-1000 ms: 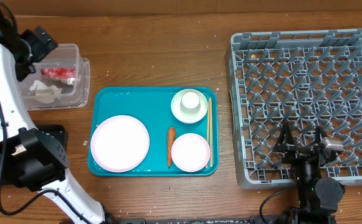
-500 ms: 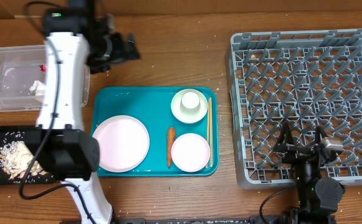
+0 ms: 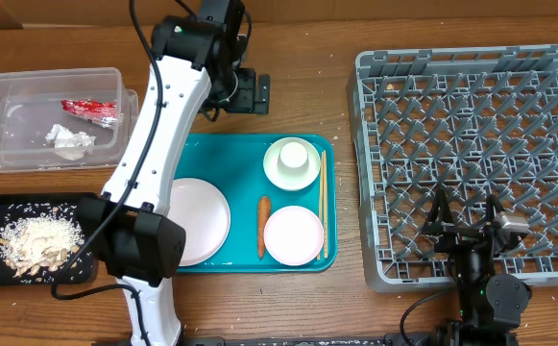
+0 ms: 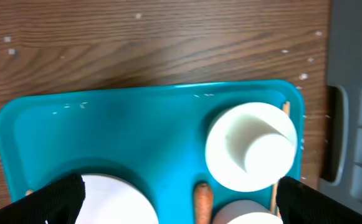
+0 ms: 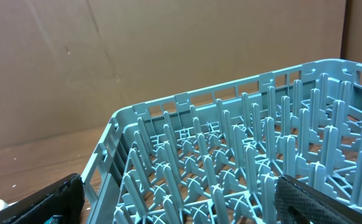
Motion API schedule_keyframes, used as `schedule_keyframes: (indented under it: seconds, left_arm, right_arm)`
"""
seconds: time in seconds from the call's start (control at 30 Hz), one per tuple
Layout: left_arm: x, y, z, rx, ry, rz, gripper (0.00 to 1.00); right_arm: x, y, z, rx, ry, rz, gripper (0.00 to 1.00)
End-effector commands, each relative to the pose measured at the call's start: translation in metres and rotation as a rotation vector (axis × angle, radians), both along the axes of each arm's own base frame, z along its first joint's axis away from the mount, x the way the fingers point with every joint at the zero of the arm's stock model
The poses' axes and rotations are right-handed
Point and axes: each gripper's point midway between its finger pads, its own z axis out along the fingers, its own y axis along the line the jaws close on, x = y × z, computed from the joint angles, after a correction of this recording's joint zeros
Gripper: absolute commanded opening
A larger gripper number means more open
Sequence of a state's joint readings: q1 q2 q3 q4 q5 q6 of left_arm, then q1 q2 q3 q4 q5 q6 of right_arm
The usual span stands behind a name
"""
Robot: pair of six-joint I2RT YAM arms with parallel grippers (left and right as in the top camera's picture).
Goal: Sort waste into correct bins and load items into the dishwasher
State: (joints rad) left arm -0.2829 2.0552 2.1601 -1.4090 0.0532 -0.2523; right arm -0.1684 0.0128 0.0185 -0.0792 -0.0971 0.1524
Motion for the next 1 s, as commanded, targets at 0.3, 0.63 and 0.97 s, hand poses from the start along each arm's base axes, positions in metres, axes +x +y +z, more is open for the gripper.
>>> schedule_keyframes:
  seconds: [0.3, 0.63, 0.97]
  left_arm:
    - [-0.035, -0.001, 0.0, -0.07, 0.146, 0.009, 1.0]
    - [-0.001, 0.053, 0.002, 0.027, 0.039, 0.264, 1.0]
    - [0.017, 0.109, 0.005, -0.019, 0.001, 0.452, 1.0]
  right_arm:
    - [0.0, -0.001, -0.002, -0.004, -0.002, -0.008, 1.0]
    - [0.0, -0.001, -0.002, -0.004, -0.002, -0.008, 1.0]
    - [0.0, -0.001, -0.002, -0.004, -0.005, -0.008, 1.0]
